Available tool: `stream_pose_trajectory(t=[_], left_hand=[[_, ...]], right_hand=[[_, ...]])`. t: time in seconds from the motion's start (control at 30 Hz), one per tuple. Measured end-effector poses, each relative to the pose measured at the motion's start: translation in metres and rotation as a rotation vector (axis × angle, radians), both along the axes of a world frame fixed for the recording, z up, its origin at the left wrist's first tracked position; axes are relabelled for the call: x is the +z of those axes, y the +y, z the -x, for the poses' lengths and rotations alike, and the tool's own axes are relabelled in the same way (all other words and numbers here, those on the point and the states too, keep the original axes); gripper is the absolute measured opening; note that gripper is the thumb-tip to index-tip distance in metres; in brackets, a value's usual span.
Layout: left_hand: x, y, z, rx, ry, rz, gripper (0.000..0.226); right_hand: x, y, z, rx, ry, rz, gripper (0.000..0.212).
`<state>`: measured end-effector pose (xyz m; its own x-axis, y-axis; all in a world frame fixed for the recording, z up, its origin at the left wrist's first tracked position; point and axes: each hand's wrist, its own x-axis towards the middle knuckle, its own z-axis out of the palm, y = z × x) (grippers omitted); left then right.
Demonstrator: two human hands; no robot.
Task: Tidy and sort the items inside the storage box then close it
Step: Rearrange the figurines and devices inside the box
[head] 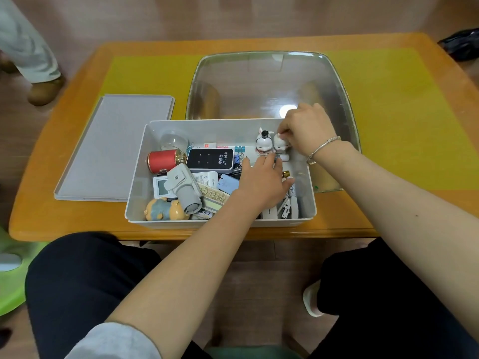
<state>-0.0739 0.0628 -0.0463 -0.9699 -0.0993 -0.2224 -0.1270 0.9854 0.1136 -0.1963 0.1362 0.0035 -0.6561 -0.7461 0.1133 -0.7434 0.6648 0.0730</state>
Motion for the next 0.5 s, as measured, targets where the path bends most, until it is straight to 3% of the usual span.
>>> stream_pose_trajectory(t=[0.37, 0.5], left_hand=[[-0.0027, -0.0008, 0.0029, -0.004, 0.023, -0.015, 0.072], [-0.0006, -0.0022, 0.0012, 0.017, 0.07, -0.055, 0.061]], right_hand=[[-0.0029, 0.0002, -0.0023, -0.054, 0.024, 0.031, 0.02], [-0.0029, 0.0009, -0.0023, -0.073, 0.024, 0.053, 0.021]])
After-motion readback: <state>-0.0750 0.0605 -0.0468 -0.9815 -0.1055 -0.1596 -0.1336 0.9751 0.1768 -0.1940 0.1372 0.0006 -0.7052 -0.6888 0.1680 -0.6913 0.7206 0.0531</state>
